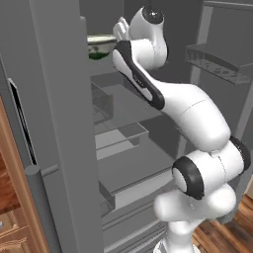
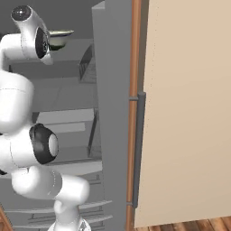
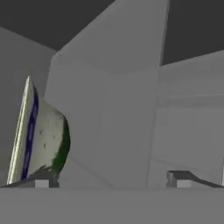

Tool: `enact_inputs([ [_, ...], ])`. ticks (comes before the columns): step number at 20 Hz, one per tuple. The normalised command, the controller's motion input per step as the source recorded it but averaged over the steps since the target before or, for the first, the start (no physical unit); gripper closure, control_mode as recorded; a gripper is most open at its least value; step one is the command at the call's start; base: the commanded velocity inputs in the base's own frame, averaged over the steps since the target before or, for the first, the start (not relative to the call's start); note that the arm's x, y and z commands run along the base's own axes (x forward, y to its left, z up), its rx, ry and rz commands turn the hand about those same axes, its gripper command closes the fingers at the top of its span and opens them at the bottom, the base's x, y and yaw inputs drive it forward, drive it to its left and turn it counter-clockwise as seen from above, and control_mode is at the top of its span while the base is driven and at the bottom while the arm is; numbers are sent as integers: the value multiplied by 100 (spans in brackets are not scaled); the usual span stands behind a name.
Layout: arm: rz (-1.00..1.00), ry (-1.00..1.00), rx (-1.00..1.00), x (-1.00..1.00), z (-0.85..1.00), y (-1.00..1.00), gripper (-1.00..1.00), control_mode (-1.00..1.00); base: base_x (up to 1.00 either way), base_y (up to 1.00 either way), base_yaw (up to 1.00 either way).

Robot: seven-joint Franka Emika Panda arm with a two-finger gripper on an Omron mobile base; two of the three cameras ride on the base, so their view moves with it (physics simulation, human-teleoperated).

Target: Move the mug from next to the sink to the open cabinet. Then, move the bowl with the potato to the fridge to clear the area for faucet cleaning.

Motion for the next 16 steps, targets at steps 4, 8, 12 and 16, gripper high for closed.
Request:
enact_inputs([
  [4, -2, -47, 9, -100, -38, -51, -100, -100, 0, 0, 0],
  [8, 0, -54, 12, -100, -16, -37, -100, -100, 0, 0, 0],
  [12, 0, -27, 2, -100, -84, -16, -100, -100, 0, 0, 0],
  [16, -1, -10, 0, -100, -100, -1, -100, -100, 0, 0, 0],
])
